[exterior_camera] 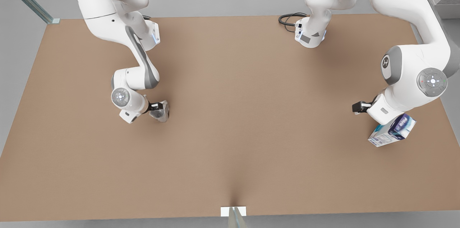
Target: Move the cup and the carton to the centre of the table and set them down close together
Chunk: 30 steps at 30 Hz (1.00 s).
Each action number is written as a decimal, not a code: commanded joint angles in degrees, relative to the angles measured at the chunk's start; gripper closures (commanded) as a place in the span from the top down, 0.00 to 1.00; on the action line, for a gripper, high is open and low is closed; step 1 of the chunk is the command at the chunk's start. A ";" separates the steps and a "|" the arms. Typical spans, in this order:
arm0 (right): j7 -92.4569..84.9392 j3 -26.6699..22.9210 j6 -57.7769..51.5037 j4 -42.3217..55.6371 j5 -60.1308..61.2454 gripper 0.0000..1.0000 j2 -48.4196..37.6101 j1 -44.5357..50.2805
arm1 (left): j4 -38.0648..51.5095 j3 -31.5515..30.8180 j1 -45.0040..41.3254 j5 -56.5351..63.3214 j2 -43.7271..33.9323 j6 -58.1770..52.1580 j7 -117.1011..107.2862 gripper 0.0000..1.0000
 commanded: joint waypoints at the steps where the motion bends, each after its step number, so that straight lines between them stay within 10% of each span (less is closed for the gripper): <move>1: 0.00 0.00 0.24 0.00 0.00 1.00 0.07 0.00 | 0.00 0.00 -0.01 -0.01 0.04 0.02 0.02 1.00; 10: 0.61 -0.09 6.92 -2.81 0.00 1.00 1.74 0.00 | 0.00 0.09 -0.01 -0.18 0.12 -0.07 0.02 1.00; 14: 0.61 -0.09 6.66 -2.64 0.00 0.40 1.74 -0.18 | 0.00 0.09 -0.01 -0.27 0.21 -0.07 0.02 1.00; 20: 2.46 0.00 6.66 -2.55 0.00 0.22 1.82 -0.09 | 0.00 0.18 -0.01 -0.27 0.21 0.02 0.02 1.00; 30: 4.92 0.00 6.31 -1.67 0.09 0.21 2.00 0.88 | 0.00 0.18 -0.01 -0.27 0.21 -0.15 0.02 1.00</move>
